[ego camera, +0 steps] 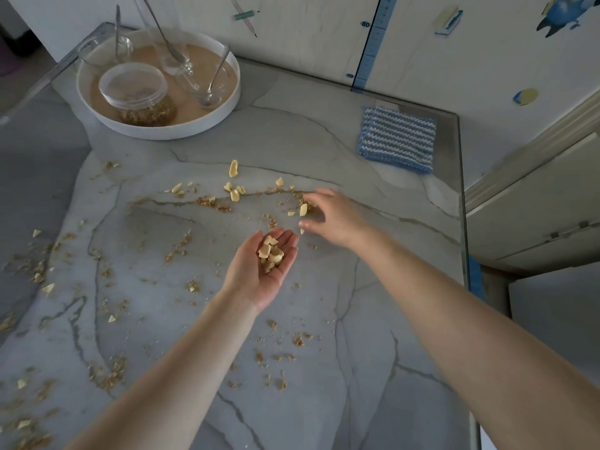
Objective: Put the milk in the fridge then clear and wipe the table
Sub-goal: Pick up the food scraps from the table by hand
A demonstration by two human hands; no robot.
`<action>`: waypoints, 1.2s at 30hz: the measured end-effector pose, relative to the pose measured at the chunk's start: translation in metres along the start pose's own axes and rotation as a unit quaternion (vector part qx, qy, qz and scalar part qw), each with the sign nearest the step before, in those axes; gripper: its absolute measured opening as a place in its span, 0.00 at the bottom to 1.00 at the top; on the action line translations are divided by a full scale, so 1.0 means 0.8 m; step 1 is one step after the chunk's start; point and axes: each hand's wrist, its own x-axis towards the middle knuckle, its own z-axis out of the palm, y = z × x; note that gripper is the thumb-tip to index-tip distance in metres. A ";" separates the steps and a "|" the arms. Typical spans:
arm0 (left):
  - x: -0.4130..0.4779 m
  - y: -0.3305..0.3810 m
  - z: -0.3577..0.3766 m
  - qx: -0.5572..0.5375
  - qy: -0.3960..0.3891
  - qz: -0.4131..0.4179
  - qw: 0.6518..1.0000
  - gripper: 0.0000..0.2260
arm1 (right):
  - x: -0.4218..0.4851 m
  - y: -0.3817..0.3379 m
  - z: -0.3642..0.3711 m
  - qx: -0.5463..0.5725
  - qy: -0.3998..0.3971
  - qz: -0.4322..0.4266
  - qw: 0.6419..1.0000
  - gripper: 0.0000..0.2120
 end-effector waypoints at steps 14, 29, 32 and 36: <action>0.012 0.011 0.000 0.005 0.015 0.008 1.000 0.16 | -0.002 0.001 0.013 0.053 0.051 0.001 0.997 0.11; 0.021 0.006 0.016 -0.009 -0.028 -0.012 1.000 0.12 | -0.026 -0.013 -0.031 0.342 0.084 0.056 0.934 0.06; 0.019 0.010 0.013 -0.014 -0.024 -0.011 1.000 0.12 | -0.033 0.010 -0.016 0.179 0.050 0.061 0.981 0.04; 0.018 0.012 0.005 -0.007 -0.013 -0.012 1.000 0.14 | -0.042 0.013 0.012 0.074 -0.005 0.035 0.997 0.11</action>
